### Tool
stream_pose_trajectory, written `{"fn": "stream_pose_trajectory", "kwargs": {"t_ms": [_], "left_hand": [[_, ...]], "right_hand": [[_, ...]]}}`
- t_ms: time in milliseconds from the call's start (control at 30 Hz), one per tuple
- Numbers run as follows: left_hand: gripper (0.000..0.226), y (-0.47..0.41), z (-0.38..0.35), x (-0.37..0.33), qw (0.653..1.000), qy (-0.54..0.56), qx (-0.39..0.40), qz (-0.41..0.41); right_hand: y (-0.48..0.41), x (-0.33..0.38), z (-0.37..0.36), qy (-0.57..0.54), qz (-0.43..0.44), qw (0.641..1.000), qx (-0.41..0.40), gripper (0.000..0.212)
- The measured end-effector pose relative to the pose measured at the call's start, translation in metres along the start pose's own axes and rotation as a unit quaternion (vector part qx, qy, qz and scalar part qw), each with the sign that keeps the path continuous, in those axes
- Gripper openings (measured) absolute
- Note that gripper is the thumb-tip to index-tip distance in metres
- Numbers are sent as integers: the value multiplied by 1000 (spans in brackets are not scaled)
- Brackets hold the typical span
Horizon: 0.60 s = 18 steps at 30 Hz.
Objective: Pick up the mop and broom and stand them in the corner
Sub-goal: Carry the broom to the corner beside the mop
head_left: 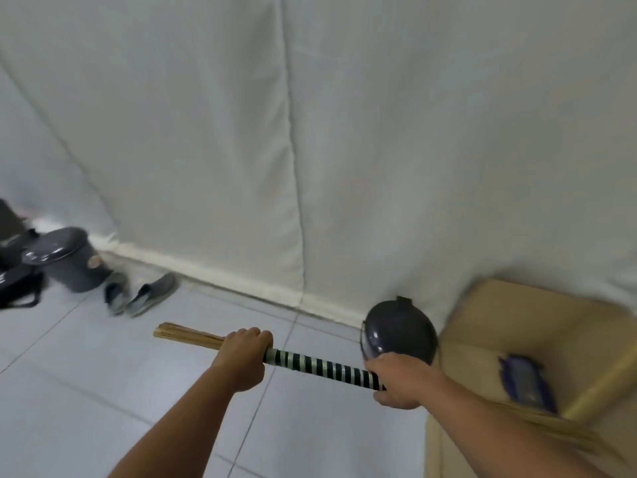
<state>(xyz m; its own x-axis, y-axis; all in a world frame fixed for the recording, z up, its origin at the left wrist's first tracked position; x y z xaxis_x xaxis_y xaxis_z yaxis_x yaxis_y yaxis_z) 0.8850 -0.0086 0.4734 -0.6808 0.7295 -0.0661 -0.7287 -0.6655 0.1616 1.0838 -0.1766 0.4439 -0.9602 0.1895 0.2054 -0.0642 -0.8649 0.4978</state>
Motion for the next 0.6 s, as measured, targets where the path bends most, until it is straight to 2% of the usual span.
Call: {"fn": "stream_pose_trajectory", "kwargs": {"t_ms": [233, 300, 500, 600], "left_hand": [[31, -110, 8, -184, 992, -47, -6, -113], [32, -136, 4, -249, 981, -76, -2, -176], [31, -192, -8, -405, 929, -108, 9, -354], [28, -223, -34, -487, 880, -128, 25, -456]], "right_hand": [[85, -163, -14, -105, -121, 987, -32, 18], [119, -209, -32, -152, -169, 973, -41, 21], [188, -301, -80, -239, -296, 923, -66, 24], [219, -336, -120, -302, -367, 877, -72, 29]]}}
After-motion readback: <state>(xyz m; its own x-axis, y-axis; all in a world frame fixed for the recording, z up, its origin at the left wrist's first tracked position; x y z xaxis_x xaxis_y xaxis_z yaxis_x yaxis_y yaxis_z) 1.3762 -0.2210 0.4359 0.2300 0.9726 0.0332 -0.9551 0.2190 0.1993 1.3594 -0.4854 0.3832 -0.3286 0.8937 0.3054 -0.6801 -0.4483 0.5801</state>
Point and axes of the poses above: each hand's wrist, its own y-axis away from the middle knuckle, its own z-axis out of the back of the hand, x = y × z, the point moved 9 cm from there along -y, towards the middle knuckle, and after that the axes turned 1 degree about -y, right-handed, at the moved point
